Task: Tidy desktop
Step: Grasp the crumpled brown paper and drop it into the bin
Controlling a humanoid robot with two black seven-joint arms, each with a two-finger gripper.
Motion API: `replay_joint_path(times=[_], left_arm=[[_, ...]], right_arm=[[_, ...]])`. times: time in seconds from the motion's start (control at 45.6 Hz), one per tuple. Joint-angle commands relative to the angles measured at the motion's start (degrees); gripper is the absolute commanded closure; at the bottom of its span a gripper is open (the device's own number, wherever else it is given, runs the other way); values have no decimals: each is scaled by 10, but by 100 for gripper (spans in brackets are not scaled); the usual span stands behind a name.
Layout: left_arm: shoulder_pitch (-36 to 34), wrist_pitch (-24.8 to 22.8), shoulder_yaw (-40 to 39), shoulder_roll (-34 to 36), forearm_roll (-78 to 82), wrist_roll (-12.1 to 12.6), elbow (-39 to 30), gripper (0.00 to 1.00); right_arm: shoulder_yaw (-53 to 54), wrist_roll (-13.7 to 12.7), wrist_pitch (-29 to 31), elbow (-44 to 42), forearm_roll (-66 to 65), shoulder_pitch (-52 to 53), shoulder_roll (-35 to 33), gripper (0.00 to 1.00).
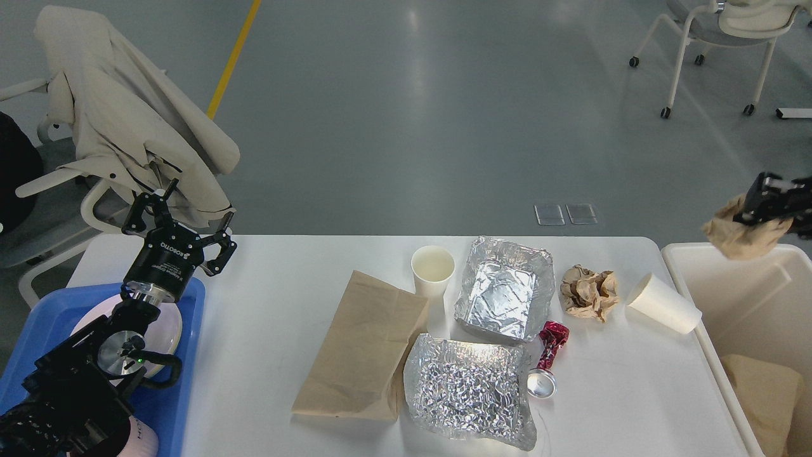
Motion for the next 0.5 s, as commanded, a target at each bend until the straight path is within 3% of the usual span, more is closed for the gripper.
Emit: replay_joint_path(times=[0.0, 0.153, 0.285, 0.482], left_arm=[[0, 0, 0, 0, 0, 0, 0, 0], [0, 0, 0, 0, 0, 0, 0, 0], [0, 0, 1, 0, 0, -1, 0, 0], [0, 0, 1, 0, 0, 0, 0, 0]], right_arm=[[2, 4, 23, 32, -58, 164, 5, 100], [-4, 3, 23, 55, -104, 177, 12, 100], [-1, 3, 23, -13, -162, 55, -9, 100], [3, 19, -268, -223, -163, -346, -10, 100]])
